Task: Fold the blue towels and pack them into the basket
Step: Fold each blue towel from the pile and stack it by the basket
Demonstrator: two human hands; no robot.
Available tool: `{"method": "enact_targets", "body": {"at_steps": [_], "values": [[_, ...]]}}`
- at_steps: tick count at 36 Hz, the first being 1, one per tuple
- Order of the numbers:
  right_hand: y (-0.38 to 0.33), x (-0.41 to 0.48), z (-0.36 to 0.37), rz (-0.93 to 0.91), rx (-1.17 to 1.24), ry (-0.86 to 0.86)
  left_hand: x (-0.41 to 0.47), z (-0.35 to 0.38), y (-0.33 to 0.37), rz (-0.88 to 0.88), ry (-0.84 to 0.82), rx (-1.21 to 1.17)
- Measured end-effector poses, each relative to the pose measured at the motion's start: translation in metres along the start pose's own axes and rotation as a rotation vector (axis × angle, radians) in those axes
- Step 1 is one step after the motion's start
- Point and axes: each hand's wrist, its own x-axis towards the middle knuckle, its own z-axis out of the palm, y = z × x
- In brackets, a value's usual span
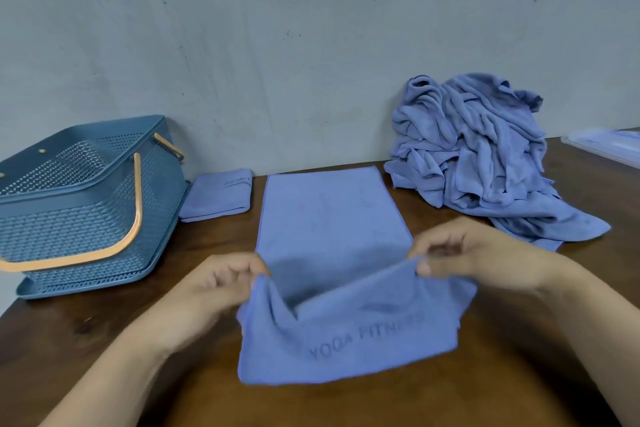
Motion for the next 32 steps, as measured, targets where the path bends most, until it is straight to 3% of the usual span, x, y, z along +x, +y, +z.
{"method": "enact_targets", "body": {"at_steps": [2,5,9,11,13,16,19,24,32], "values": [[-0.002,0.021,-0.006,0.033,0.077,0.13,0.021,-0.005,0.004,0.006,0.162,-0.057],[0.004,0.061,-0.016,0.128,0.386,0.307,0.062,-0.025,0.002,-0.063,0.406,-0.098],[0.031,0.116,-0.031,0.28,0.401,0.532,0.111,-0.055,-0.025,-0.206,0.613,0.116],[0.047,0.131,-0.03,0.38,0.337,0.497,0.124,-0.061,-0.04,-0.298,0.608,0.209],[0.055,0.135,-0.024,0.363,0.21,0.468,0.126,-0.058,-0.049,-0.314,0.648,0.447],[0.061,0.124,-0.018,0.266,-0.032,0.471,0.115,-0.042,-0.056,-0.192,0.708,0.679],[0.066,0.108,-0.014,0.205,-0.12,0.429,0.099,-0.025,-0.062,-0.114,0.682,0.832],[0.061,0.08,-0.011,0.225,-0.14,0.318,0.067,-0.003,-0.056,-0.095,0.626,0.854],[0.048,0.032,-0.021,0.241,-0.199,0.063,0.022,0.003,-0.049,-0.141,0.493,0.684]]}}
